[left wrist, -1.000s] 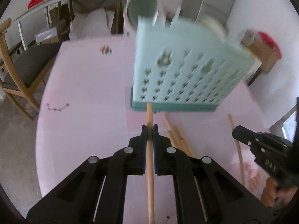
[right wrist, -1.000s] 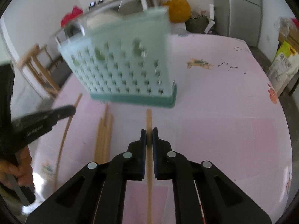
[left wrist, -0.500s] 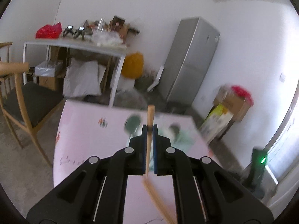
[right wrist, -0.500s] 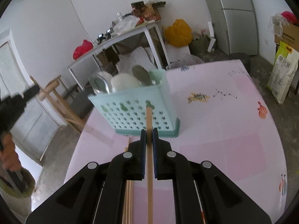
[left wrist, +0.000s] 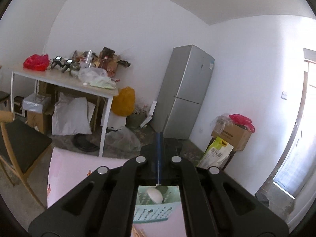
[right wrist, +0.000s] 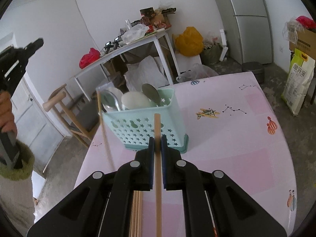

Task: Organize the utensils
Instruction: 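Raise both chopsticks over the mint holder and drop the left tool's chopstick in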

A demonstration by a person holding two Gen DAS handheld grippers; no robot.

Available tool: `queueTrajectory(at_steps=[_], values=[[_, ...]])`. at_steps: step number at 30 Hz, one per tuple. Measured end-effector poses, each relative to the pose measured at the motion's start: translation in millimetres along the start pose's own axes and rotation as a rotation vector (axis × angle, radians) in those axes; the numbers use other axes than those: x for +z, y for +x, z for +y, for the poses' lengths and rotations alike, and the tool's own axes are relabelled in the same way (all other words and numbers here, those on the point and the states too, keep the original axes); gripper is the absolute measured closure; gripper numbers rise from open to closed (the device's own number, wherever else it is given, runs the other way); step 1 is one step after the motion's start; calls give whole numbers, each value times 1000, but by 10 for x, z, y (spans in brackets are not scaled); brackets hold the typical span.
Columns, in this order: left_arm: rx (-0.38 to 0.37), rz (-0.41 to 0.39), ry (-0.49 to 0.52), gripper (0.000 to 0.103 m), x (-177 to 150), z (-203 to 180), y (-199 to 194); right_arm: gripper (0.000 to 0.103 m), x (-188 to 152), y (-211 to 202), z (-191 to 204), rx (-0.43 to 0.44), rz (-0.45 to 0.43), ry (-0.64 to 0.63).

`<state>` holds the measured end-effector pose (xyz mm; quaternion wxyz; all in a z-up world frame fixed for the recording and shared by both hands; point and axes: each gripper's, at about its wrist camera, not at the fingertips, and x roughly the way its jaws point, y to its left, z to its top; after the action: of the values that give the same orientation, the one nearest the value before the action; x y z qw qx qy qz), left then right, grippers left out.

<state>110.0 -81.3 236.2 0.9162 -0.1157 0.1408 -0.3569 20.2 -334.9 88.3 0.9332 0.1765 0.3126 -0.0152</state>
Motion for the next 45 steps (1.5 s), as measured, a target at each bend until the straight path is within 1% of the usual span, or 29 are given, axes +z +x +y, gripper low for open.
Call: queueTrajectory(at_steps=[2, 6, 9, 12, 14, 15, 17, 19, 20, 21, 23, 24, 25, 27, 29, 30, 31, 34, 35, 36, 37, 38, 39, 41, 43, 44, 45], values=[[-2, 12, 6, 103, -27, -23, 85, 96, -2, -6, -7, -3, 1, 4], [22, 58, 11, 103, -168, 53, 205, 96, -10, -1, -24, 8, 4, 21], [31, 131, -17, 103, -355, 186, 243, 96, -19, 20, -31, 11, 12, 24], [76, 211, -31, 103, -618, 346, 225, 96, -13, 62, -46, 21, 22, 34], [95, 275, -64, 103, -809, 500, 206, 96, -21, 85, -41, 27, 27, 37], [105, 326, -83, 103, -944, 584, 204, 96, -31, 101, -36, 31, 31, 37], [150, 412, -127, 99, -1227, 748, 173, 96, -53, 130, -22, 35, 39, 36], [168, 498, -179, 86, -1488, 885, 167, 96, -73, 171, -7, 38, 50, 36], [173, 572, -211, 84, -1687, 944, 185, 96, -81, 182, -9, 39, 52, 36], [174, 626, -228, 82, -1851, 974, 193, 96, -89, 192, 1, 39, 55, 36], [184, 690, -239, 80, -2078, 997, 218, 96, -109, 207, 7, 37, 58, 35], [195, 731, -247, 76, -2227, 1001, 249, 96, -117, 211, 12, 38, 60, 36], [200, 750, -247, 75, -2324, 992, 254, 96, -126, 213, 17, 39, 62, 35], [226, 787, -217, 75, -2477, 951, 320, 96, -134, 219, 33, 38, 65, 32], [235, 840, -199, 75, -2596, 901, 405, 96, -146, 214, 36, 37, 65, 32], [252, 818, -167, 75, -2590, 863, 404, 96, -151, 211, 39, 38, 63, 32], [269, 830, -130, 75, -2603, 815, 426, 96, -158, 208, 40, 36, 61, 33], [316, 832, -39, 75, -2630, 691, 440, 96, -156, 221, 36, 36, 62, 36], [335, 836, 7, 75, -2649, 631, 445, 96, -160, 221, 36, 38, 62, 37], [349, 837, 40, 77, -2668, 591, 452, 96, -162, 220, 36, 38, 62, 37], [378, 834, 78, 81, -2690, 545, 456, 96, -163, 217, 33, 37, 60, 37], [401, 825, 113, 83, -2709, 503, 450, 96, -164, 215, 32, 35, 59, 38], [387, 820, 115, 90, -2728, 480, 462, 96, -164, 212, 32, 34, 56, 39], [396, 806, 108, 94, -2737, 486, 445, 96, -164, 203, 27, 34, 52, 41], [392, 786, 63, 97, -2719, 477, 428, 96, -159, 186, 29, 34, 47, 40], [379, 773, 7, 97, -2689, 536, 401, 96, -156, 176, 31, 34, 44, 39], [372, 756, -19, 98, -2659, 545, 378, 96, -150, 161, 35, 33, 38, 37]])
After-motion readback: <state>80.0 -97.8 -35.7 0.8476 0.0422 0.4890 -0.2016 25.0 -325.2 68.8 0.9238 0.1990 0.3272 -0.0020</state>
